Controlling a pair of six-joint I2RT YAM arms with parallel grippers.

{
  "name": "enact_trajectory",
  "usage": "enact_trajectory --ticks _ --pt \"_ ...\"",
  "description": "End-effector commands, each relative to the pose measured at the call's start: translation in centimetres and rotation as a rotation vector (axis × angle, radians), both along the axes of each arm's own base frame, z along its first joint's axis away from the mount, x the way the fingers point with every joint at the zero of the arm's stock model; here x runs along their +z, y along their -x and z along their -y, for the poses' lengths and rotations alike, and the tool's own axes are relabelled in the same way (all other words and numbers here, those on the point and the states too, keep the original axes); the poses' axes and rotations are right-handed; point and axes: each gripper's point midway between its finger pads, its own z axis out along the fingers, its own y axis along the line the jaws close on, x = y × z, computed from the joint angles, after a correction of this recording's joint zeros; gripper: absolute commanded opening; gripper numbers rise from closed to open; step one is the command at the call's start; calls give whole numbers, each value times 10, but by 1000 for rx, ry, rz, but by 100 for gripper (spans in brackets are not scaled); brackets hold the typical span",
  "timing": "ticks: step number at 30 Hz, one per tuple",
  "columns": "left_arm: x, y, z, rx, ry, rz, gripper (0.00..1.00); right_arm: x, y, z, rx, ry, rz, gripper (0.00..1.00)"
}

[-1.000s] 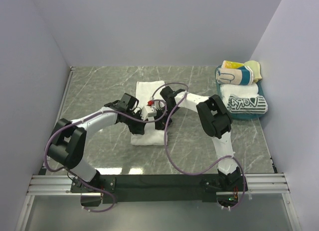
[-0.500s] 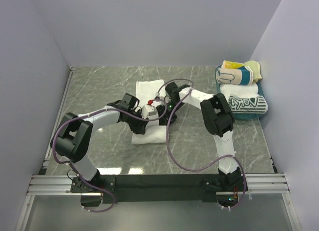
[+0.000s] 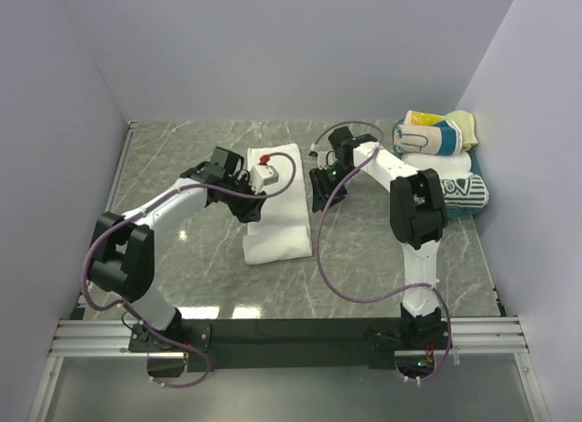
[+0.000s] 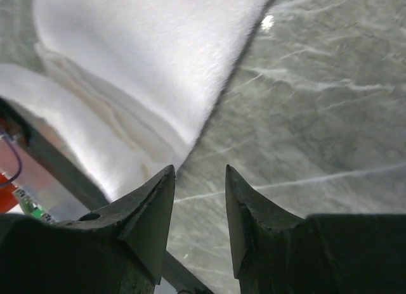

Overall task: Roll the towels
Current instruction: Roll the towel

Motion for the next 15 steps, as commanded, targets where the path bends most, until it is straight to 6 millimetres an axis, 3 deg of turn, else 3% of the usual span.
enact_trajectory --ticks 1,6,9,15 --pt "35 -3 -6 1 26 48 52 49 6 -6 36 -87 64 45" --pt "38 12 -20 52 72 -47 52 59 25 -18 54 -187 -17 46" --pt "46 19 -23 102 153 -112 53 61 34 -22 74 -221 -19 58" --pt "51 27 -24 182 230 -175 53 46 50 -35 145 -194 -34 58"
